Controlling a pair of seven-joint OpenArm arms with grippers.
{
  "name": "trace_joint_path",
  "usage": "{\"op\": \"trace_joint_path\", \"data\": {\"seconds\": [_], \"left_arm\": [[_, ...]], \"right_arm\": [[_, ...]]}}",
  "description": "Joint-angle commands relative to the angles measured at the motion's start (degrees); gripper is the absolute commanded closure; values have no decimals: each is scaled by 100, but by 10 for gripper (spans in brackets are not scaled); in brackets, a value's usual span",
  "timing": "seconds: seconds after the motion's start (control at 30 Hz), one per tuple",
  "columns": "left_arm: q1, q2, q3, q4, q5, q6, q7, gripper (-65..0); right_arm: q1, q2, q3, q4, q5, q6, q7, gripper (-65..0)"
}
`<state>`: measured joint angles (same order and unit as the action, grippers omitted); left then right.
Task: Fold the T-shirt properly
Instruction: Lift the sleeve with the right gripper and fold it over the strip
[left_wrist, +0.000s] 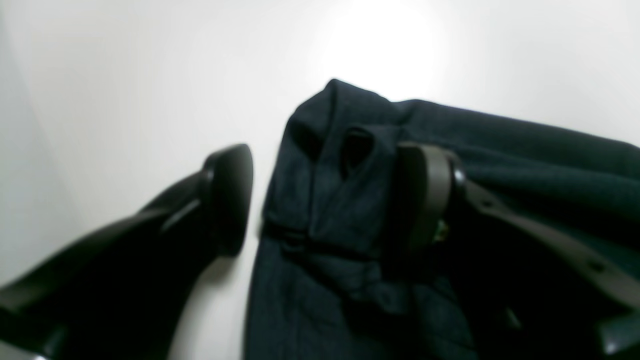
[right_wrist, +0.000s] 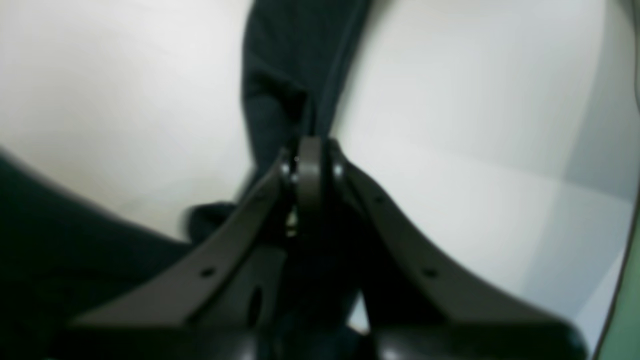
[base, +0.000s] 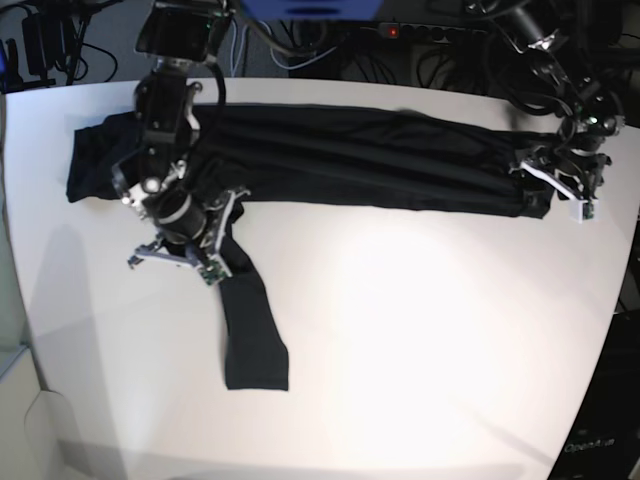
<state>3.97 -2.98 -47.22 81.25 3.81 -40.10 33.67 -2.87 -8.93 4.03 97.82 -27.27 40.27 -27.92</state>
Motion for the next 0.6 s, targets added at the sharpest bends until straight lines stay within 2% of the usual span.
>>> {"op": "trace_joint_path", "data": {"seconds": [0.0, 0.23, 0.4, 0.57], "left_arm": [[-32, -58, -3, 64, 10, 10, -22, -406], [-32, -66, -3, 64, 10, 10, -22, -406], [-32, -75, 217, 55, 10, 10, -22, -406], [-58, -5, 252, 55, 441, 10, -22, -406]], "right_arm": [[-60, -7, -232, 288, 76, -27, 133, -3], [-807, -7, -1383, 1246, 50, -27, 133, -3], [-1027, -7, -2016, 1334, 32, -27, 124, -3], [-1247, -7, -2438, 1352, 32, -27, 124, -3]]}}
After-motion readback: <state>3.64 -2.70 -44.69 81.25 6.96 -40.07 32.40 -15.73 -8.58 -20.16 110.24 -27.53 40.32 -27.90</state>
